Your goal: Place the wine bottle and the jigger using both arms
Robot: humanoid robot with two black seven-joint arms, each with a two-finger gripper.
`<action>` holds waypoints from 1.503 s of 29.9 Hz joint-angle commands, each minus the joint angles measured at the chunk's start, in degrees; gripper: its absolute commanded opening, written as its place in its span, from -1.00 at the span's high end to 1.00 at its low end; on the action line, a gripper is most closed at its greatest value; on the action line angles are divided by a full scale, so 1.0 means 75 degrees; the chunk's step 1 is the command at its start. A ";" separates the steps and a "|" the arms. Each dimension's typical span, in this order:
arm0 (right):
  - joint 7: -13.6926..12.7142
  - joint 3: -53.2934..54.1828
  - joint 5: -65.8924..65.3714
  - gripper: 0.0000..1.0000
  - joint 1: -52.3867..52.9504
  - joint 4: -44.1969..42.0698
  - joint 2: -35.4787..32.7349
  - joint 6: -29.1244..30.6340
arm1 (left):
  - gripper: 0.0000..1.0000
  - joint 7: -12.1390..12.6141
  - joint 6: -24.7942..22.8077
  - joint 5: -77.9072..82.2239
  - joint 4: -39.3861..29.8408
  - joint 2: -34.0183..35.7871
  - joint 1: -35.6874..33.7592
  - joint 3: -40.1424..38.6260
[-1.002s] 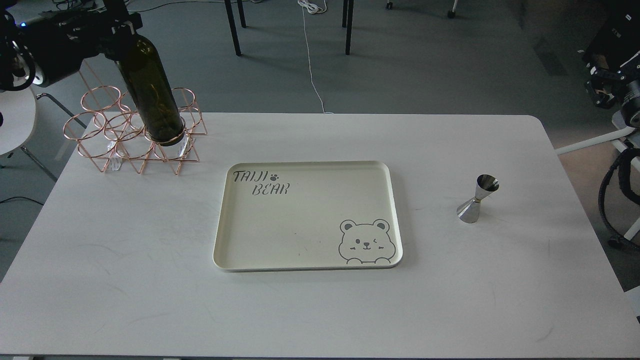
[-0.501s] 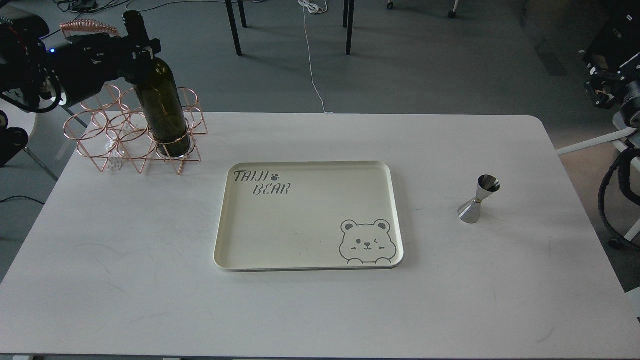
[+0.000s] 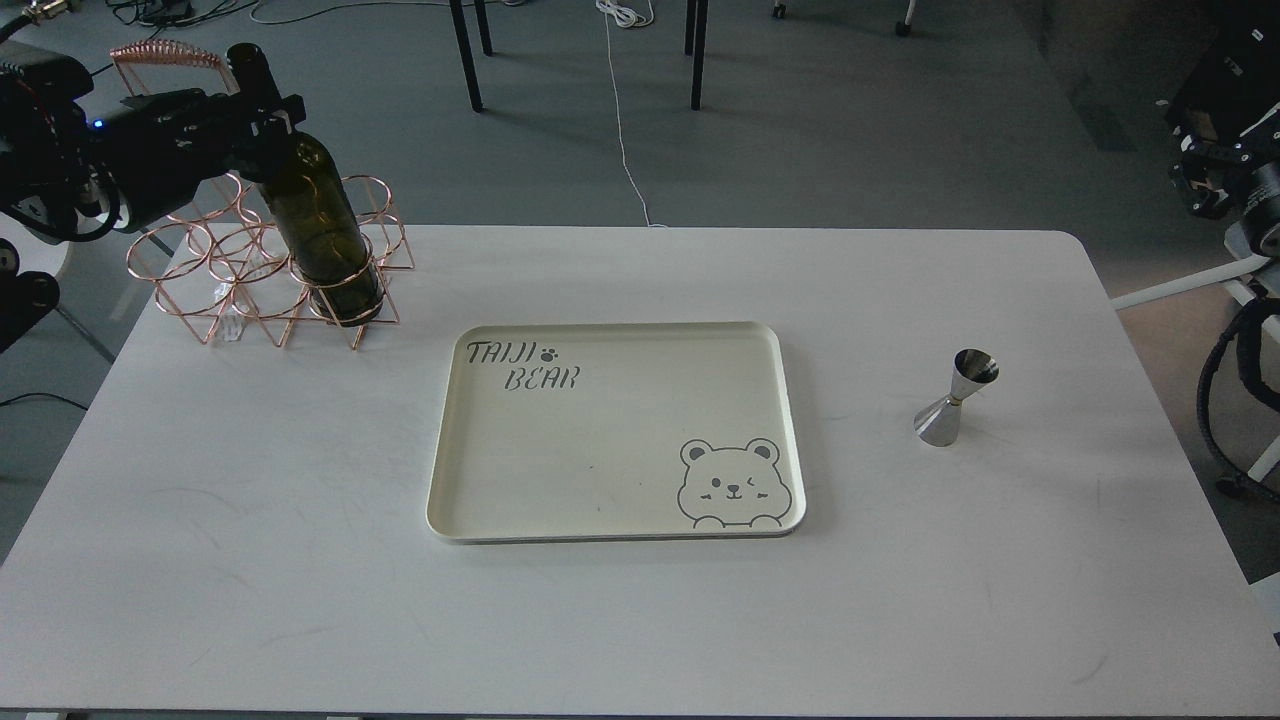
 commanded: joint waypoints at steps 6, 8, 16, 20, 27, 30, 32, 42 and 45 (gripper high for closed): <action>0.0000 0.0000 0.0000 -0.92 0.0012 0.0003 -0.0009 0.0000 | -0.50 0.0014 0.0002 -0.0244 0.0001 0.0000 -0.0014 -0.0009; 0.0000 0.0000 0.0000 -0.92 0.0000 0.0003 -0.0009 0.0000 | -0.58 0.0014 0.0002 -0.0420 0.0001 0.0000 -0.0038 -0.0009; 0.0000 0.0011 0.0000 -0.92 0.0000 -0.0008 -0.0009 -0.0024 | -0.95 0.0061 0.0002 -0.3615 -0.0011 0.0093 -0.0143 -0.0137; 0.0000 0.0023 0.0000 -0.94 0.0012 0.0003 -0.0009 -0.0012 | -0.96 0.0037 0.0002 -0.5561 -0.0011 0.0421 -0.0167 -0.0149; 0.0000 0.0187 0.0012 -0.98 0.0047 -0.0008 -0.0114 -0.0047 | -0.96 -0.0010 -0.0337 -0.8316 -0.0023 0.0890 -0.0155 -0.0172; 0.0000 0.0514 0.0012 -0.99 0.0012 -0.0043 -0.0196 -0.0047 | -0.96 -0.0010 -0.0559 -0.9473 0.0013 0.1076 -0.0132 -0.0277; 0.0000 0.0667 0.0012 -0.98 -0.0012 -0.0055 -0.0196 -0.0047 | -0.96 -0.0044 -0.0782 -1.0423 0.0013 0.1230 -0.0097 -0.0290; 0.0000 0.0750 0.0070 -0.98 -0.0234 -0.0043 -0.0114 -0.0024 | -0.96 -0.0572 -0.3137 -1.4822 0.1126 0.1019 0.0571 -0.0266; 0.0000 0.0762 0.0432 -0.98 -0.0293 -0.0043 -0.0126 -0.0012 | -0.96 -0.0572 -0.3442 -1.5045 0.1161 0.0984 0.0969 -0.0290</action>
